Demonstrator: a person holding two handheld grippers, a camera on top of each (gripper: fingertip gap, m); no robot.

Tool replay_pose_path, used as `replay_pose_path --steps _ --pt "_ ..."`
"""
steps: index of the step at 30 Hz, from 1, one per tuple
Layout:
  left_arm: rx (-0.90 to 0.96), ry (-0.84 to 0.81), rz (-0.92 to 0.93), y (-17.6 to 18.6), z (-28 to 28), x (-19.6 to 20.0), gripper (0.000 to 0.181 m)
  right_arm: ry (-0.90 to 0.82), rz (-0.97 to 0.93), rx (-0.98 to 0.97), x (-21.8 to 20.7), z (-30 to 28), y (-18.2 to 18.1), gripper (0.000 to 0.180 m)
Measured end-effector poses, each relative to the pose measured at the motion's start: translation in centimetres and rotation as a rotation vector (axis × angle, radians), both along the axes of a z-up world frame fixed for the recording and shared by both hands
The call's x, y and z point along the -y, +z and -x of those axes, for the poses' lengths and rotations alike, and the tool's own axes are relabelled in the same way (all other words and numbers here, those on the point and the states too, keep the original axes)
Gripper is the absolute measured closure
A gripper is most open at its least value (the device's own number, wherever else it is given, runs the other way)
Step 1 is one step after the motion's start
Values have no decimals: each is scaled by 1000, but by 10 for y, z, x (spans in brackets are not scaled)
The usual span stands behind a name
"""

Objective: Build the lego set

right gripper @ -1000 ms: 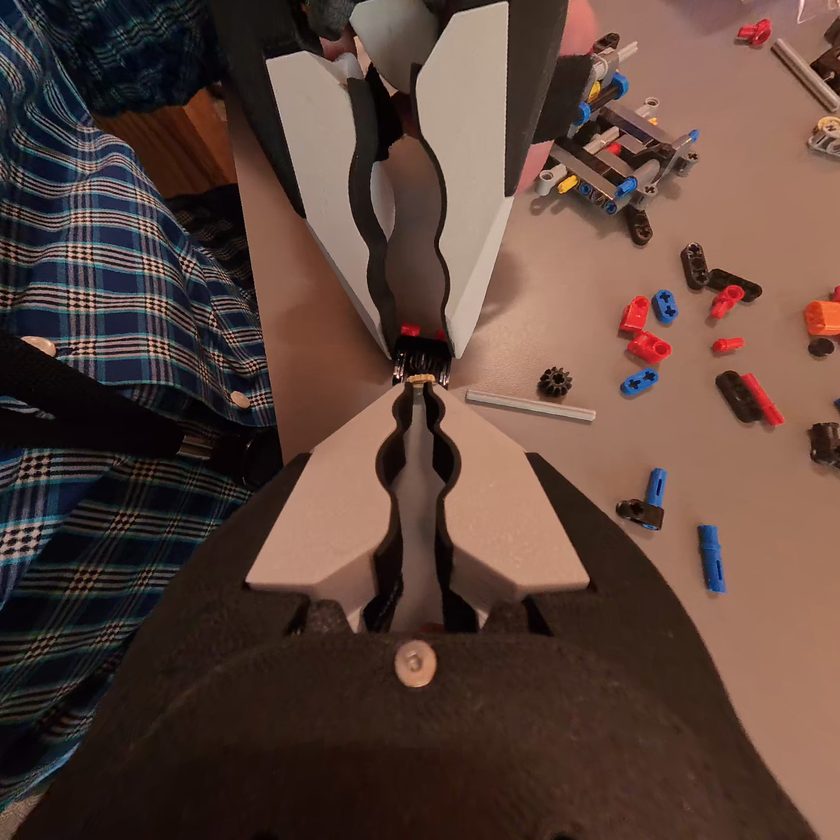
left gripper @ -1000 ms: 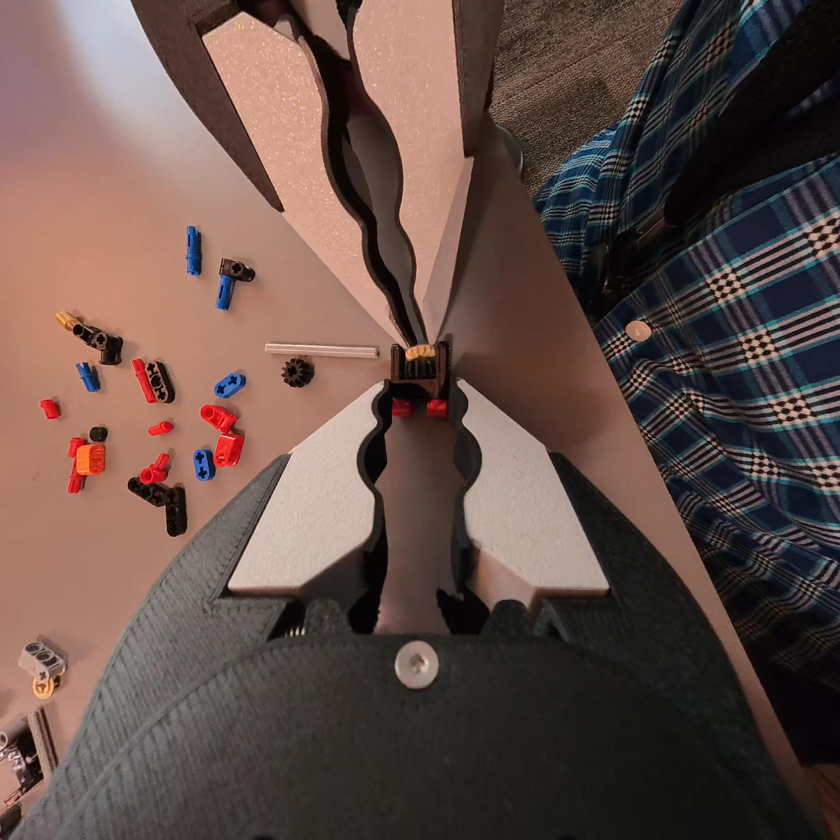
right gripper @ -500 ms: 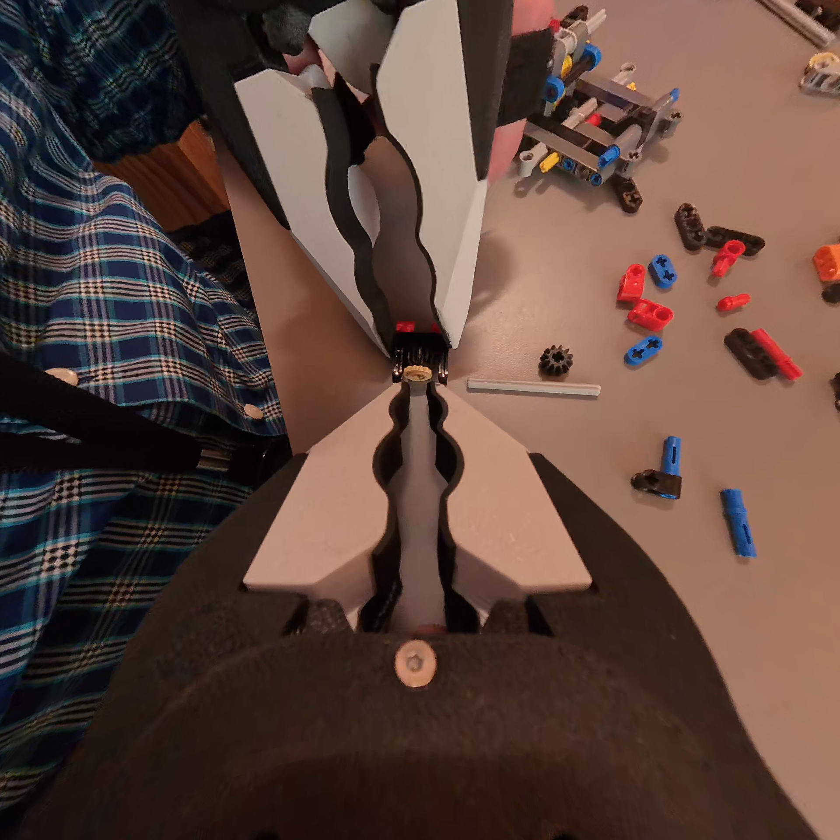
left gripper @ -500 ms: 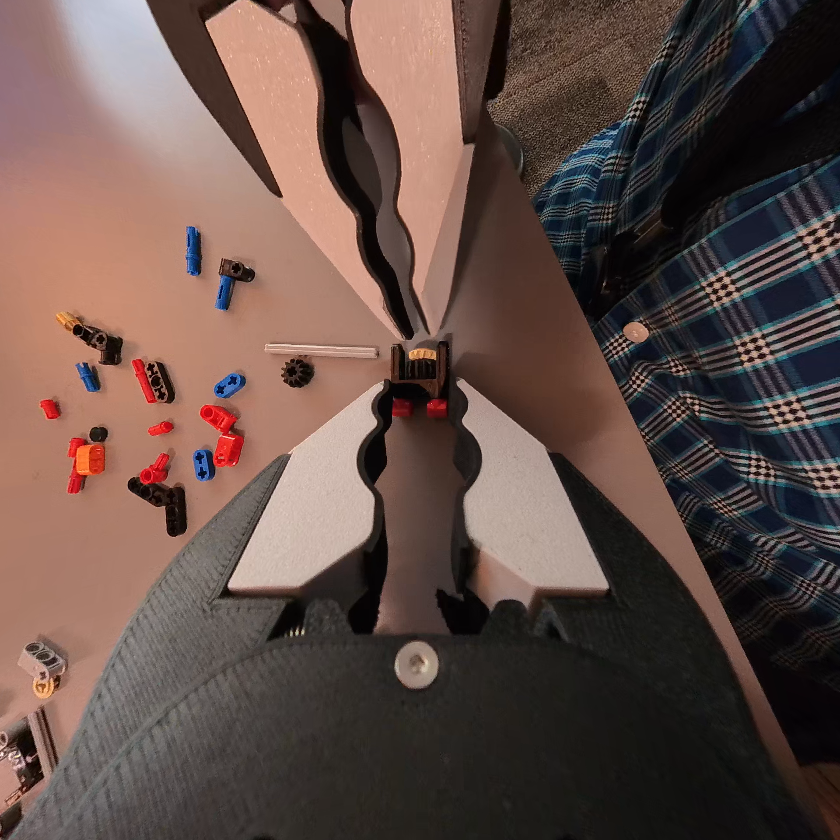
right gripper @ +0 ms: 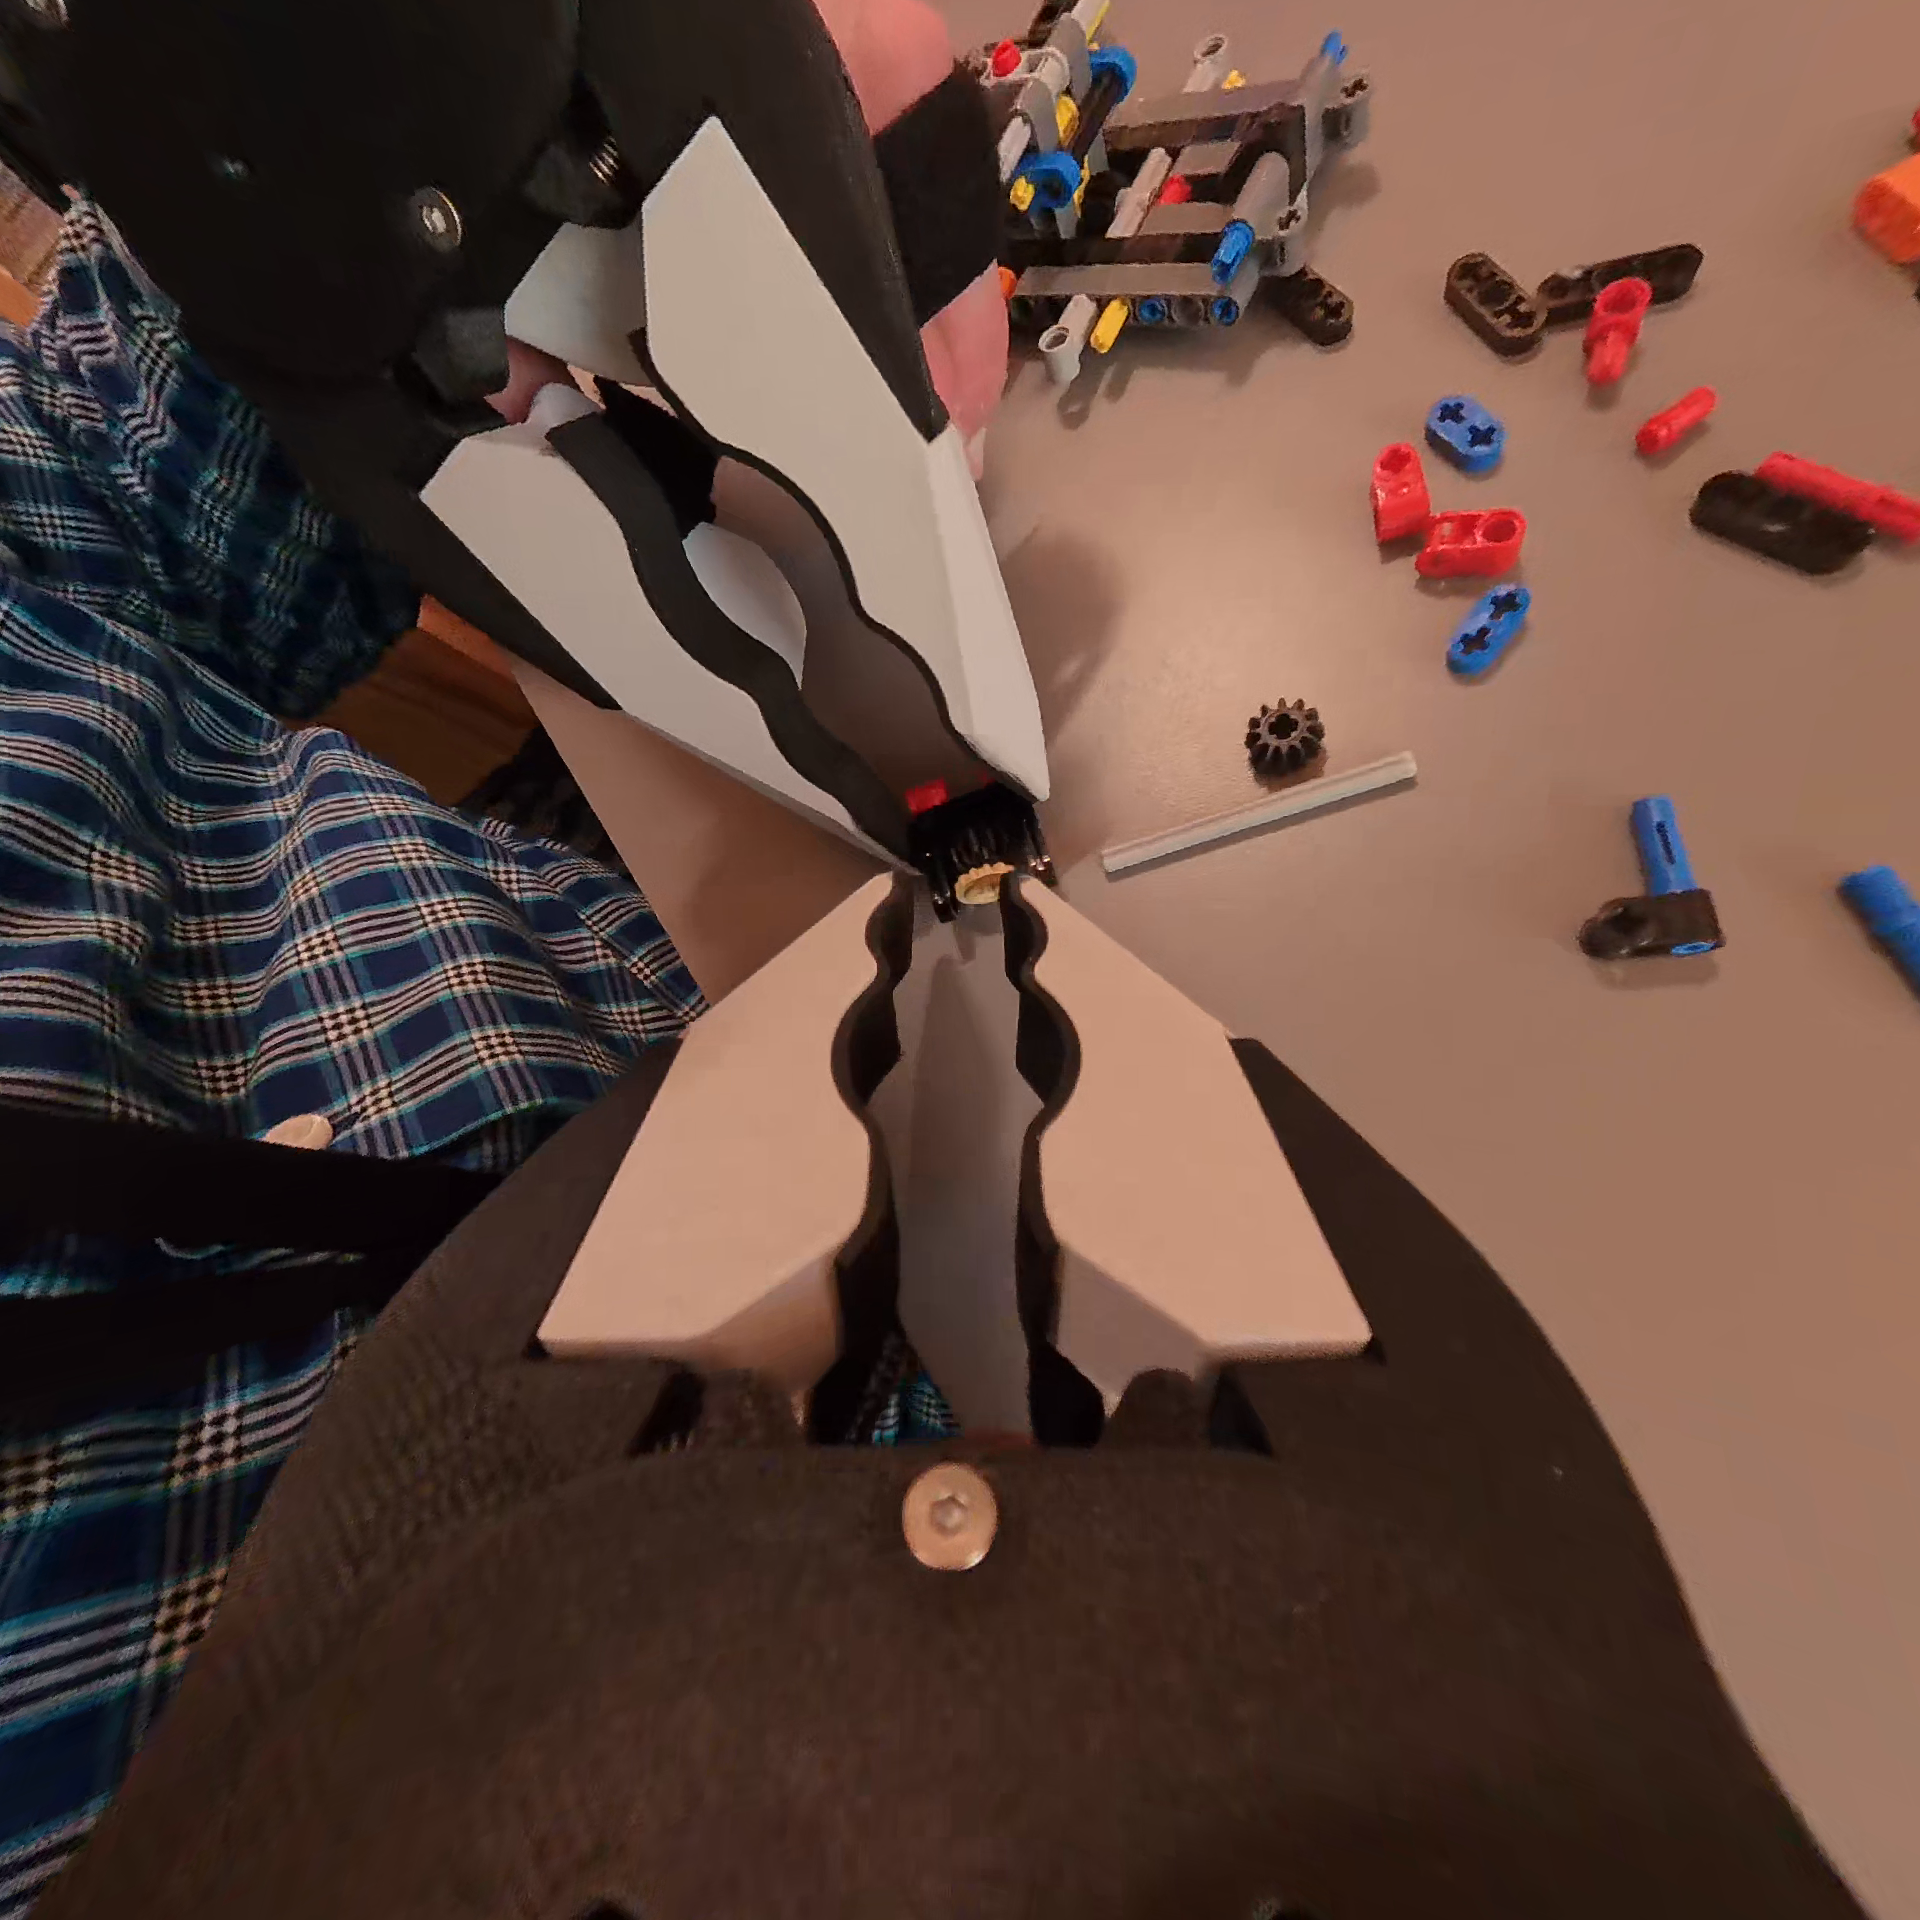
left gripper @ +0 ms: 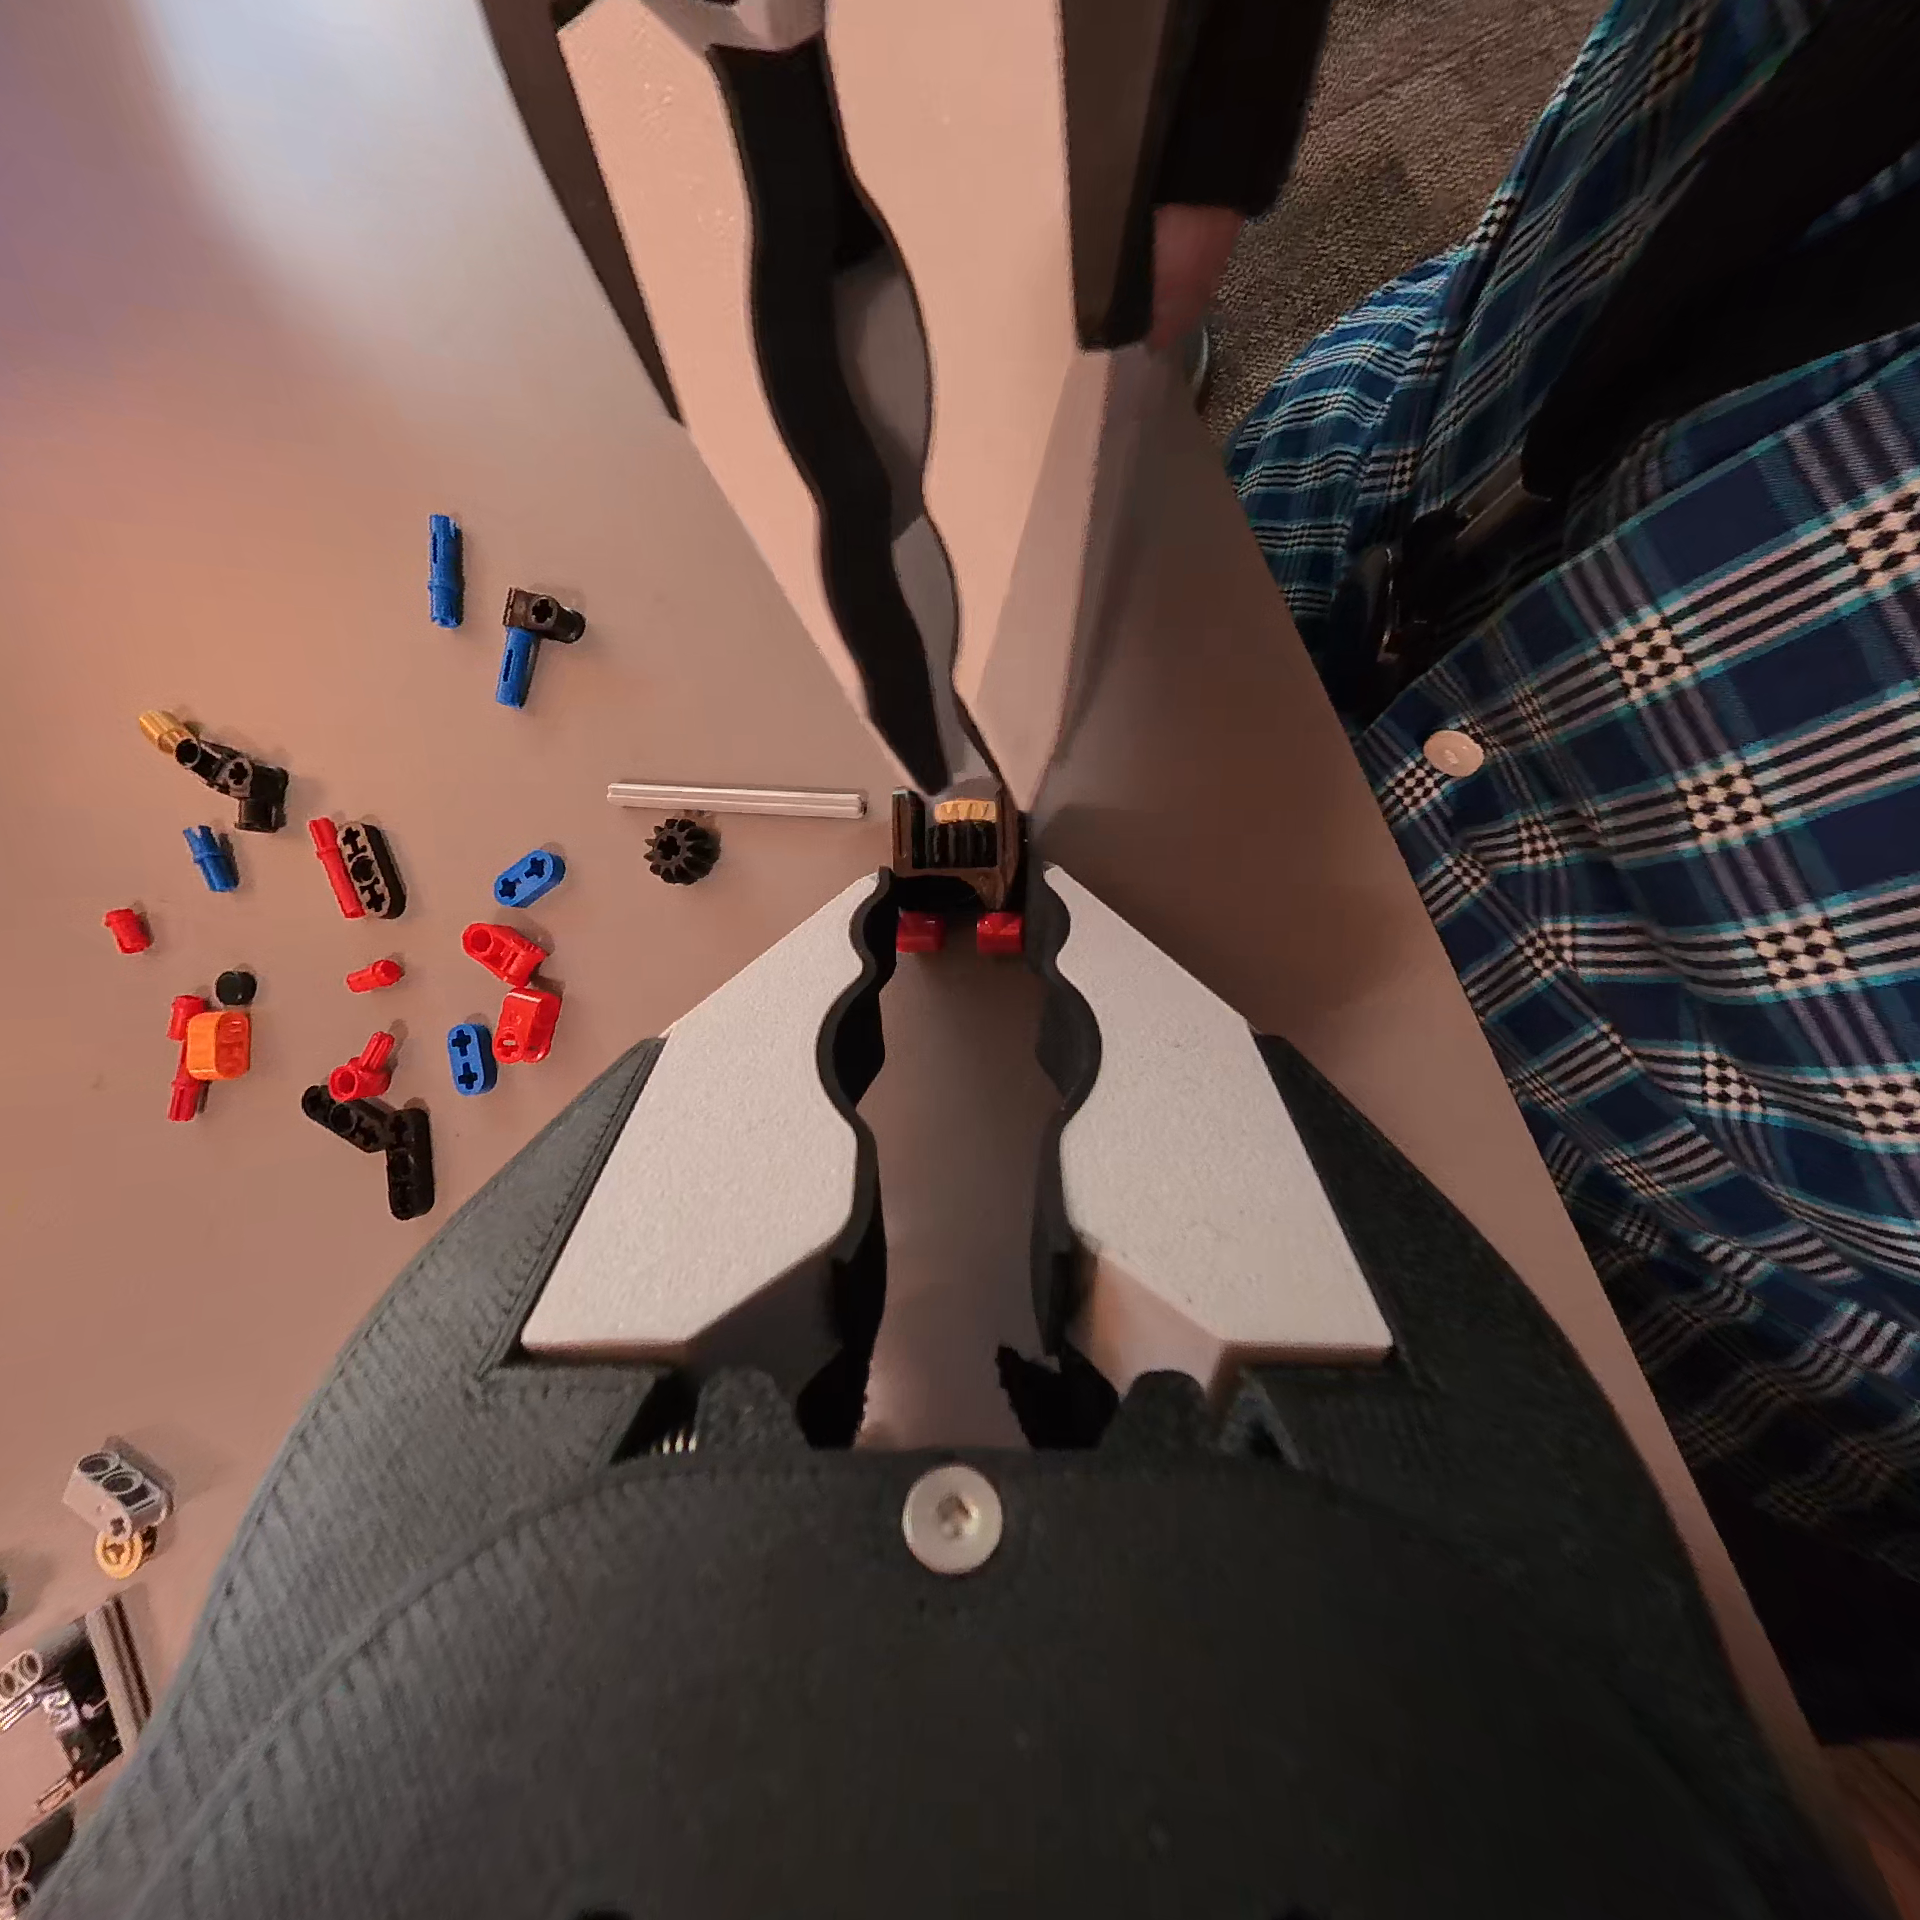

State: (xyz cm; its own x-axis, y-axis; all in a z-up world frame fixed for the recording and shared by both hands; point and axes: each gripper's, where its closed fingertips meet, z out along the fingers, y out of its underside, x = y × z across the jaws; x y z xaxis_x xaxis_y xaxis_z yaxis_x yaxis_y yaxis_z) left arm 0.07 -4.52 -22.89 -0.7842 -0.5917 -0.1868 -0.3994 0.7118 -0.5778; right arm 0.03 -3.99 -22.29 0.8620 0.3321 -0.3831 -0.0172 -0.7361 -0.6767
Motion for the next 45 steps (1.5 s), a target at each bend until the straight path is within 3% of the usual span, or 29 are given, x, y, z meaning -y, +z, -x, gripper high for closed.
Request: replay_pose_path --steps 11,26,45 --pt "0 5 3 -1 -1 -1 158 -103 18 25 -3 1 -4 168" --pt "-5 1 21 -2 -2 1 158 -164 33 -250 -3 0 -1 172" --pt "-5 1 18 -2 -3 0 158 -145 27 -74 -3 -3 -3 179"
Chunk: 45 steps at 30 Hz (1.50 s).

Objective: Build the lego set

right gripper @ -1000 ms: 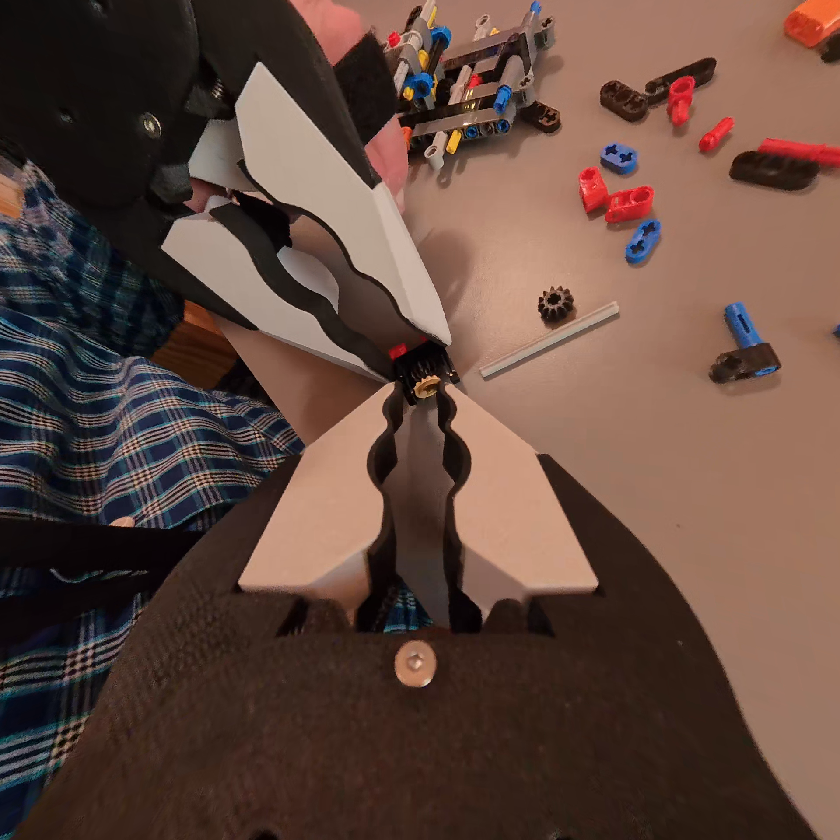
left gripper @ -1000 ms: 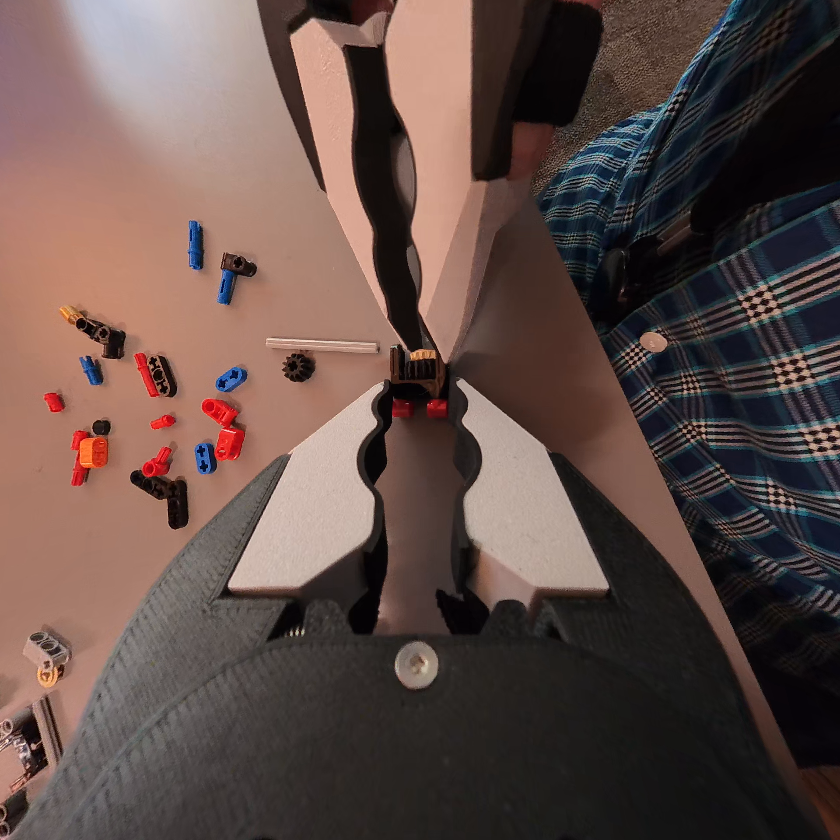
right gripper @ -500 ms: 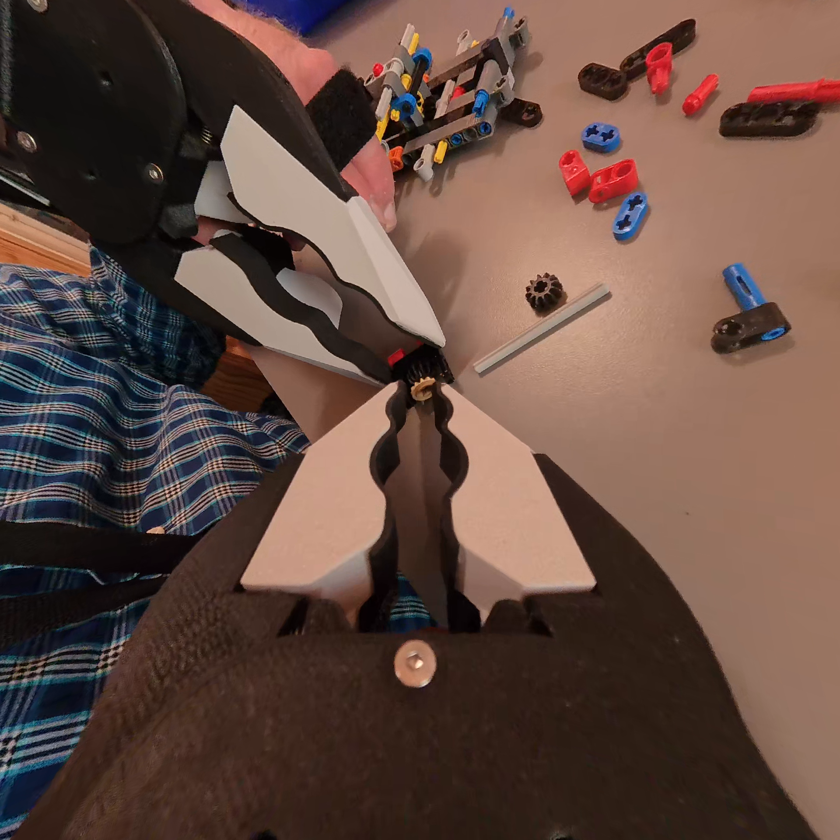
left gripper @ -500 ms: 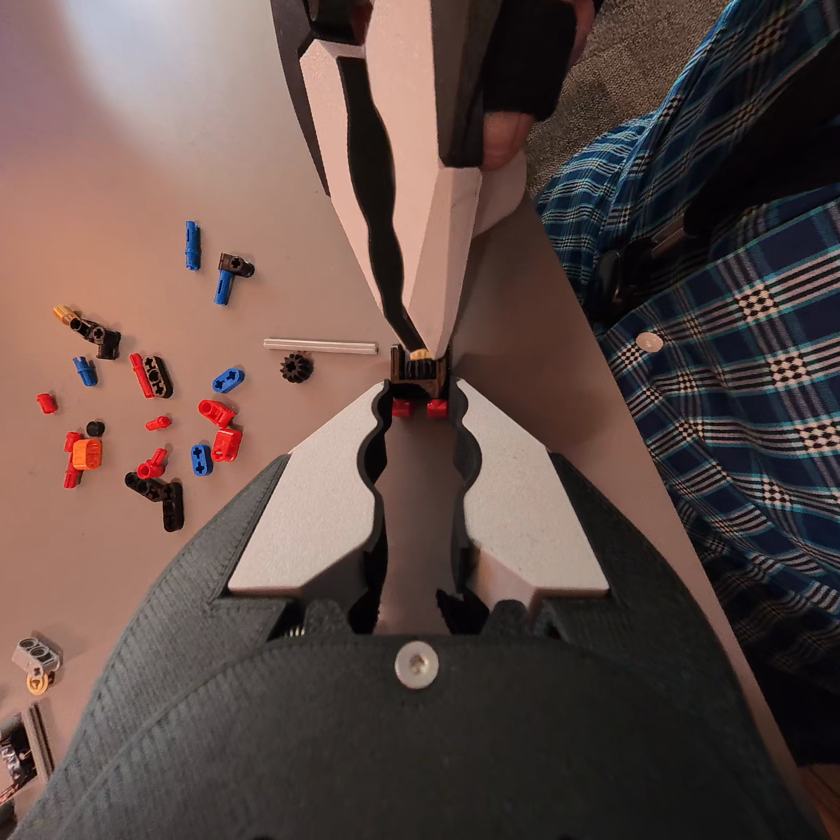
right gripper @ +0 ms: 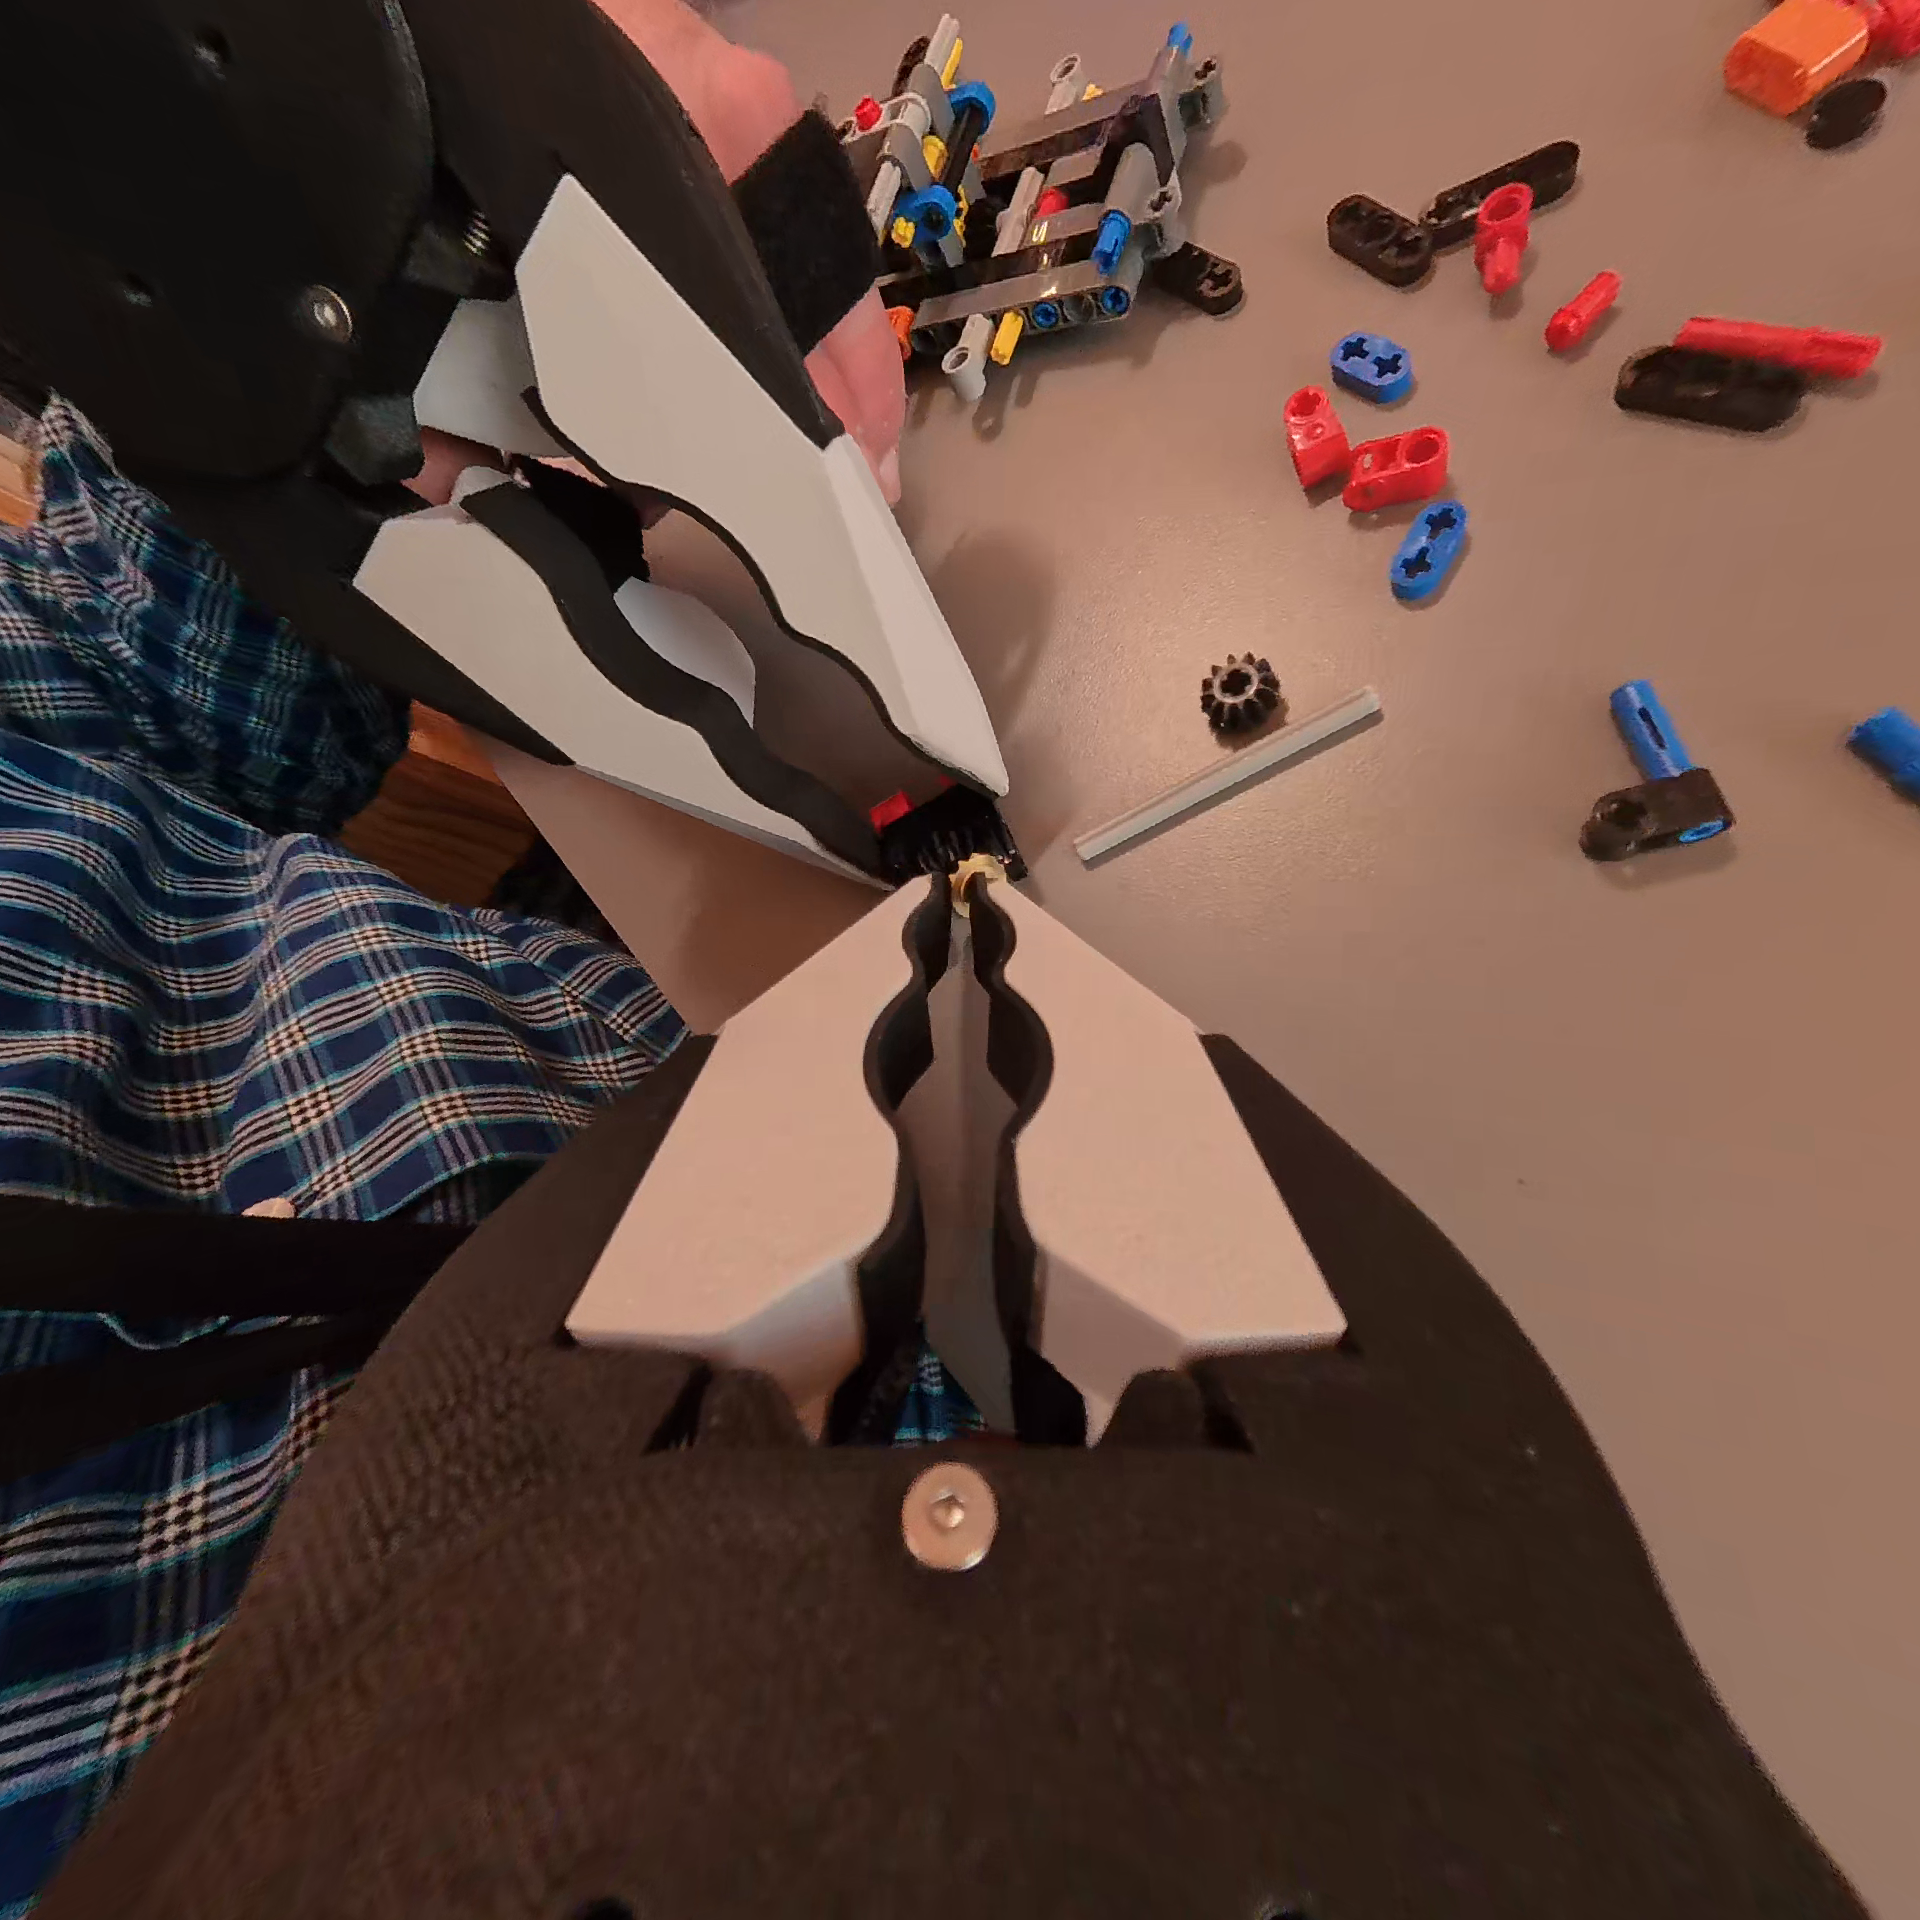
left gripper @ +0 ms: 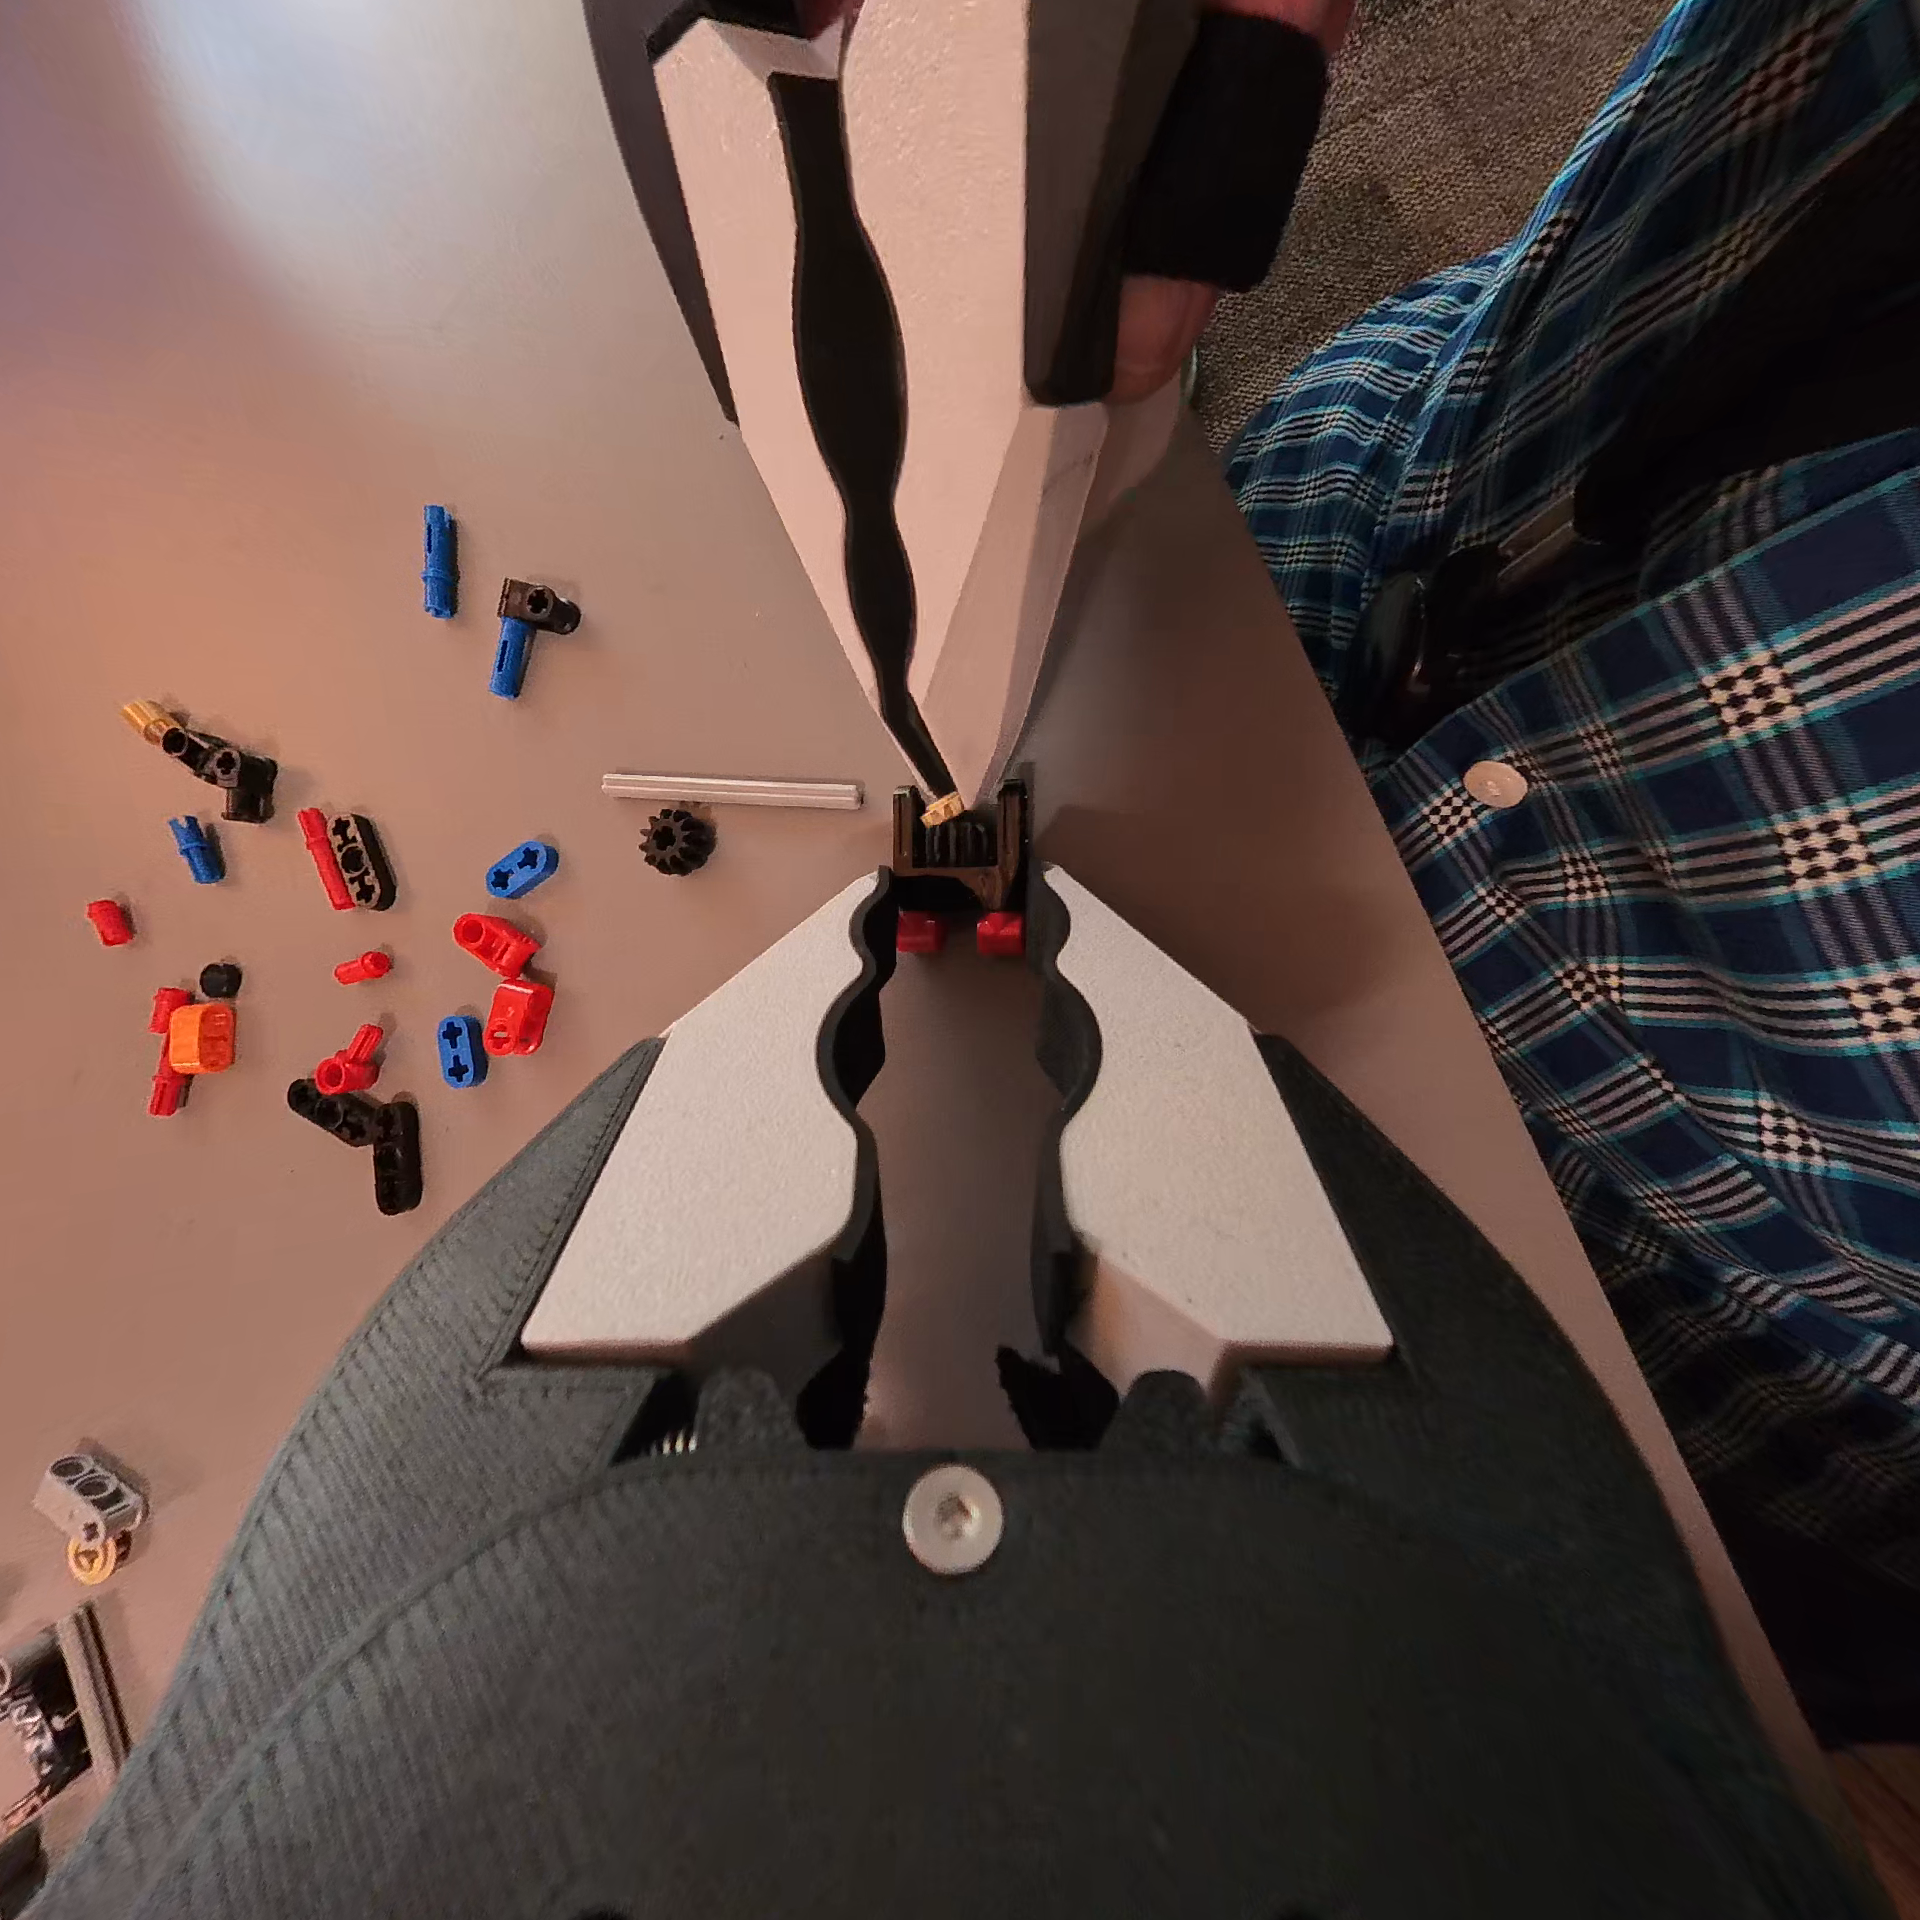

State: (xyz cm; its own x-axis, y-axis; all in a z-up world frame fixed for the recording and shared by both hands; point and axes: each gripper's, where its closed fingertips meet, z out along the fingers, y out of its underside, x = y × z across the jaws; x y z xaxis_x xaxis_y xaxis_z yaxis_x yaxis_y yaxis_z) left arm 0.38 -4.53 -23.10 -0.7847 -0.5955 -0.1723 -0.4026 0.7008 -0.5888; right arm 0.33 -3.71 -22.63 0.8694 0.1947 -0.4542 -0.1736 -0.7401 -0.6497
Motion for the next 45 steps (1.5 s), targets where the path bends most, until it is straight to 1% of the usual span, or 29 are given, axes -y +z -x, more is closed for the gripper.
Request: replay_pose_path --steps 5,10,15,19,35,36,37,40,45 --pt "-1 0 2 0 0 0 158 35 -9 79 0 0 -1 179" --pt "-1 -1 2 0 0 0 158 54 -22 84 0 0 0 179" --pt "-2 -1 4 0 0 -1 158 45 -31 47 1 -4 3 180" --pt "-2 -1 5 0 0 0 158 31 -33 58 1 -8 2 180" --pt "-4 -3 11 0 1 2 158 64 -64 198 -1 -6 -3 180" --pt "-4 -3 11 0 1 2 158 59 -71 192 -1 -6 -1 179" --pt "-5 -4 12 0 1 2 158 60 -63 193 0 -7 -1 174" --pt "-8 -4 4 0 2 1 158 67 -57 192 3 -9 -2 169" --pt "-15 2 -11 0 4 -2 158 103 -48 203 1 -3 -5 169"
